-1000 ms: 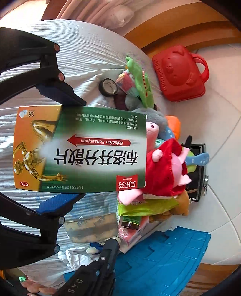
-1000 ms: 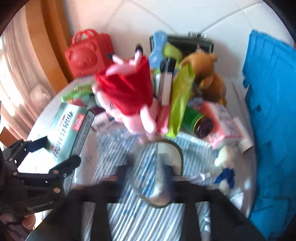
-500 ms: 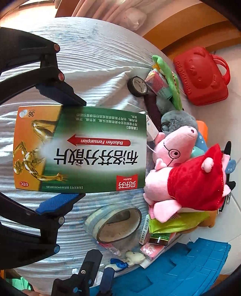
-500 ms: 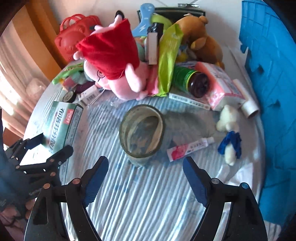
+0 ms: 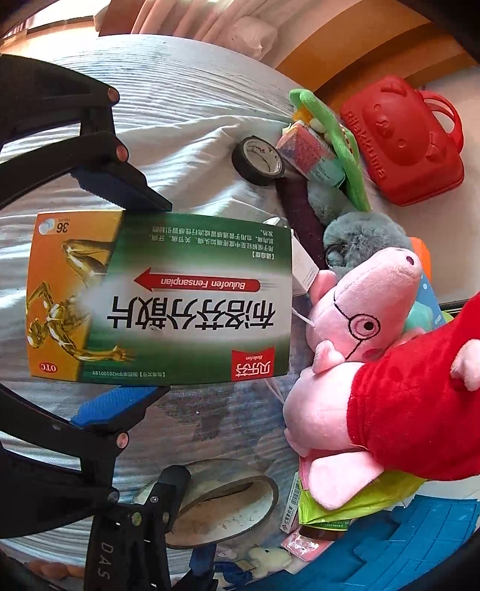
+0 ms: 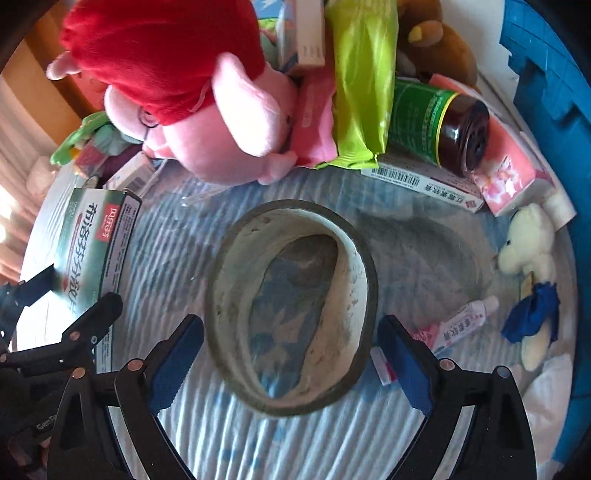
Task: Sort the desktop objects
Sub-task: 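Grasp the grey ring with the right tool while the left tool holds the ibuprofen box, then carry the box and ring over the blue bin and open both tools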
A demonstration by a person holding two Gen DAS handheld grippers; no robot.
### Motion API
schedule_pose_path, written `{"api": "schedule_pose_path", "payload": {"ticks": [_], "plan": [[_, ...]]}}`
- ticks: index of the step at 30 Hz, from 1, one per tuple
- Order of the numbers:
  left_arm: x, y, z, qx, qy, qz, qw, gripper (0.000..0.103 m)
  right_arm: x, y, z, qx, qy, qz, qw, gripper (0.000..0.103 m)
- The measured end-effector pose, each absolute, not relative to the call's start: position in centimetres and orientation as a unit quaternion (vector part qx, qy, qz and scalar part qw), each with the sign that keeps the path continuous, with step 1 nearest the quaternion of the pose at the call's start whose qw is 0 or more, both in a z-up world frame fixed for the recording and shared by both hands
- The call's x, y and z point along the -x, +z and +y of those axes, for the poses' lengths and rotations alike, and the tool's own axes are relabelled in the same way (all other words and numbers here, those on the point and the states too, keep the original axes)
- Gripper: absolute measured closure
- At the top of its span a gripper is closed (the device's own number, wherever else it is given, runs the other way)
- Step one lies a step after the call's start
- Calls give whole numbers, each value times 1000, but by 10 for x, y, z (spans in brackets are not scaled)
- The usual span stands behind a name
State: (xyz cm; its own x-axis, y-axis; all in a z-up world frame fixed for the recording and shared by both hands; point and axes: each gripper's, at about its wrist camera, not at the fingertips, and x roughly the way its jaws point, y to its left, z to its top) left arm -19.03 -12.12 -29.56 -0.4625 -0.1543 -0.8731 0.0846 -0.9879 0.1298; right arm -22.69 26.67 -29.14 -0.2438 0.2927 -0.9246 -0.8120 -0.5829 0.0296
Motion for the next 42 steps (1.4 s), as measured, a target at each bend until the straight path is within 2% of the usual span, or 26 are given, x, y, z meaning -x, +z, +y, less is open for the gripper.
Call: {"api": "schedule_pose_path", "payload": {"ticks": [1,3,7,11,21,26,33,39,42], "plan": [[191,-297,-121,-515,-854,-35,68,17,227,-294,268,491,741,264,374,16],[189,-296,-120,-515,-854,-34,63,16,228,-293,266,490,745,253,376,35],[178,-280,-121,-504,-861,-24,61,17,225,-276,253,477,759,241,372,36],[160,-241,-120,-463,-885,-11,57,16,213,-237,232,440,787,223,370,37],[127,-98,-64,-300,-954,-4,8,16,156,-71,173,287,851,110,426,37],[122,-35,0,-238,-971,10,-34,16,94,6,157,220,855,49,467,37],[121,30,116,-182,-979,6,-88,16,-20,76,166,160,831,9,533,37],[140,56,212,-204,-970,12,-129,16,-117,104,199,160,789,4,593,37],[141,63,263,-231,-961,6,-150,16,-139,104,224,173,773,13,610,37]]}}
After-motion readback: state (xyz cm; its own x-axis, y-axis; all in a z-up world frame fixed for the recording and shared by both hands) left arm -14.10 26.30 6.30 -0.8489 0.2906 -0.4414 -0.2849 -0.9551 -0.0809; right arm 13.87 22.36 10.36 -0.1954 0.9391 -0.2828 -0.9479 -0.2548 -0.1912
